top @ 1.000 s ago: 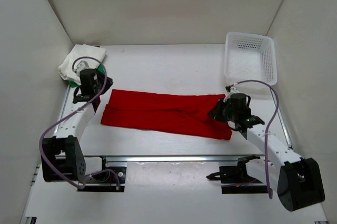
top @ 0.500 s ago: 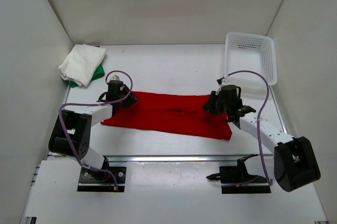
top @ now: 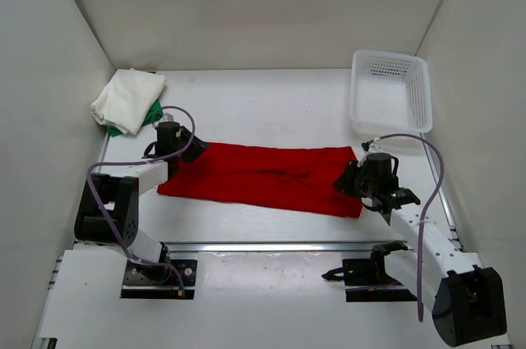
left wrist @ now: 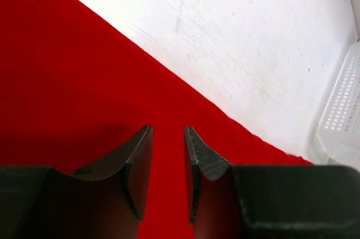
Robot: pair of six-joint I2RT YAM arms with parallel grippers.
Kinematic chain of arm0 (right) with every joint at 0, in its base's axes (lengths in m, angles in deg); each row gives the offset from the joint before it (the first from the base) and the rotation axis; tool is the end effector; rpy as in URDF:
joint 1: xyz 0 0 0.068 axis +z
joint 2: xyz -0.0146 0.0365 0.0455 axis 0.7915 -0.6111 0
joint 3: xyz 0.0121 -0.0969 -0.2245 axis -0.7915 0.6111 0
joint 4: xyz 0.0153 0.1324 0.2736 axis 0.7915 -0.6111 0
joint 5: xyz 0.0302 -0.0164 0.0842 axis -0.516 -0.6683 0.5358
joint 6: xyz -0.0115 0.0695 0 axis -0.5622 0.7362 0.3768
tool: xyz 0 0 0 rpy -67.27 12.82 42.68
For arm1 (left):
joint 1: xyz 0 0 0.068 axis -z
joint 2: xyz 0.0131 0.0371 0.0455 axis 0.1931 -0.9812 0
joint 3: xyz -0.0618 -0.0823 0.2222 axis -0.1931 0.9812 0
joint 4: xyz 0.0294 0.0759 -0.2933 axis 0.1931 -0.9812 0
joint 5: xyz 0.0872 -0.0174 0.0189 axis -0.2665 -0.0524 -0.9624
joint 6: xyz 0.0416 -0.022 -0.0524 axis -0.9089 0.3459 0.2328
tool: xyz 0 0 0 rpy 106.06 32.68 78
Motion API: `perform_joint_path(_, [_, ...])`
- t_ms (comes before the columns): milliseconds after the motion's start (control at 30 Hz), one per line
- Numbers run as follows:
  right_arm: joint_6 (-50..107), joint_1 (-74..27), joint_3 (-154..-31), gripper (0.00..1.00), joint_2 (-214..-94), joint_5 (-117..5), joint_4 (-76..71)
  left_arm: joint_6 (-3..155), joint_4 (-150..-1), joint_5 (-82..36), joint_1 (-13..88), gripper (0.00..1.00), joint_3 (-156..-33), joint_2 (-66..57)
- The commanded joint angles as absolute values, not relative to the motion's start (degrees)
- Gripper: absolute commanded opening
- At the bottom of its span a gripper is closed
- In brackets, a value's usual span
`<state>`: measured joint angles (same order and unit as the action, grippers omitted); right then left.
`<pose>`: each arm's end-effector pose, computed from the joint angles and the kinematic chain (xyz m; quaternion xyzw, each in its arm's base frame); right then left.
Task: Fold and stack the t-shirts
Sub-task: Grap the side of the flattened tshirt furthest away from the robot with both arms, then fold the other side of the tshirt into a rectangle
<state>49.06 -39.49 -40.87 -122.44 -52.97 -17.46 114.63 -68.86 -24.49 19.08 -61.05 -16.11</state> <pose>0.2444 0.0664 0.1331 0.0790 0.9050 0.2199 0.3555 0.3429 -0.0545 0.0875 -0.3024 0.8519 -0.2508 0.3463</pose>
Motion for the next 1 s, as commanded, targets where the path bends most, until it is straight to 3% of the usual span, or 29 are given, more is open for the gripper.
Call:
perform_joint_path(0, [48.12,-39.33,-46.07,0.18,-127.06,-51.11,-11.94,113.95,-68.61,-25.18,18.77,0.39,-62.58,-12.86])
perform_joint_path(33, [47.77,-37.84,-47.57,0.03,-128.92,-50.93,-8.62,113.5,-69.13,-25.54,19.91,0.39,-63.29,-13.29])
perform_joint_path(67, [47.59,-36.61,-48.19,0.0,-132.68,-49.36,-6.59,112.89,-69.66,-26.5,21.66,0.4,-64.08,-13.12])
perform_joint_path(200, [45.74,-34.75,-53.37,0.0,-143.67,-48.12,2.37,112.18,-69.49,-28.26,26.15,0.4,-65.14,-13.73])
perform_joint_path(300, [46.97,-36.5,-53.82,0.22,-150.09,-42.86,9.84,112.88,-68.0,-28.09,28.79,0.39,-64.26,-14.69])
perform_joint_path(367, [46.8,-36.59,-55.83,0.28,-154.32,-40.92,11.01,113.06,-67.73,-27.48,28.62,0.38,-63.65,-16.53])
perform_joint_path(667, [45.48,-33.43,-56.54,0.34,-162.77,-42.4,9.95,113.68,-65.89,-26.5,27.74,0.37,-61.09,-18.12])
perform_joint_path(733, [45.13,-31.68,-56.81,0.2,-162.43,-43.1,8.12,113.67,-66.23,-26.77,27.92,0.37,-61.1,-17.95])
perform_joint_path(833, [45.39,-29.4,-55.14,0.07,-159.97,-44.07,6.09,113.76,-65.53,-26.42,27.65,0.38,-61.09,-18.21])
perform_joint_path(967, [47.5,-23.96,-51.98,0.02,-154.79,-46.26,2.23,114.38,-65.36,-26.07,27.21,0.37,-61.01,-18.47])
